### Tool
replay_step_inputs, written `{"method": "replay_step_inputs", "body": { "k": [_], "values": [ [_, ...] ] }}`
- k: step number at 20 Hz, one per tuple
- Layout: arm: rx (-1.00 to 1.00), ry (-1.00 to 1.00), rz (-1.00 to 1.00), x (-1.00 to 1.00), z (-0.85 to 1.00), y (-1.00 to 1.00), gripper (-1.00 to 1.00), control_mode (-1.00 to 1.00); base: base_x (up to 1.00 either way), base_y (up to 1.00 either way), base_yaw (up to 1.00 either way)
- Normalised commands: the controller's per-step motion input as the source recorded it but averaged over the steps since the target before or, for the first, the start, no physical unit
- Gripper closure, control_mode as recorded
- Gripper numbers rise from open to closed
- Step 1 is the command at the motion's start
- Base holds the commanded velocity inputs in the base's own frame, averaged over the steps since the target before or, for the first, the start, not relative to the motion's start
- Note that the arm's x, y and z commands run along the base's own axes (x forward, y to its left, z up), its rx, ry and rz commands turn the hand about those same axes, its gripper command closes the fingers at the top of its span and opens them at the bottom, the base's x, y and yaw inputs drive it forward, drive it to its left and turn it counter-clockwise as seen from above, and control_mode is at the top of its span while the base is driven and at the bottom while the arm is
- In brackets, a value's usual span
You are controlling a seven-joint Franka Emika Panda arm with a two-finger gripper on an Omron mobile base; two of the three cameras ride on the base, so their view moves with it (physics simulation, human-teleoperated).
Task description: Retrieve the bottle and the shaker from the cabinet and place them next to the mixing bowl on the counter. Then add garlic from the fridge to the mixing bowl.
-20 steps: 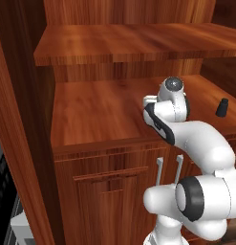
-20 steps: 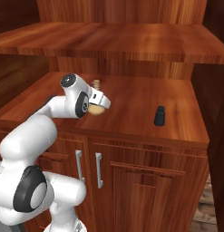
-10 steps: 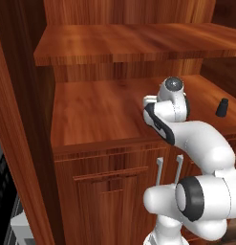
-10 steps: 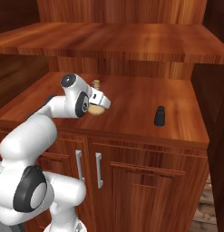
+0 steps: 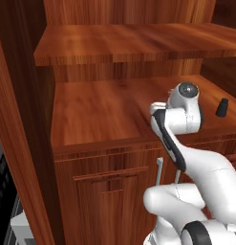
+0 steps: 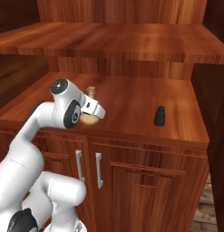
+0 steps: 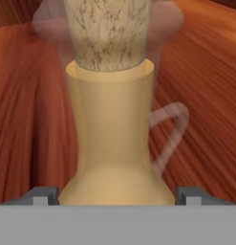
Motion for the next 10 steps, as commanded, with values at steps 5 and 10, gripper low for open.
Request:
{"method": "replay_step_inputs", "body": {
  "k": [5,10],
  "values": [
    [0.01,-0.09,0.00,-1.00,0.56,0.00,1.00,-1.00,0.00,0.00,0.00],
    [0.00,-0.06,0.00,-0.99,0.93,0.00,1.00,-1.00,0.00,0.00,0.00]
  ]
}}
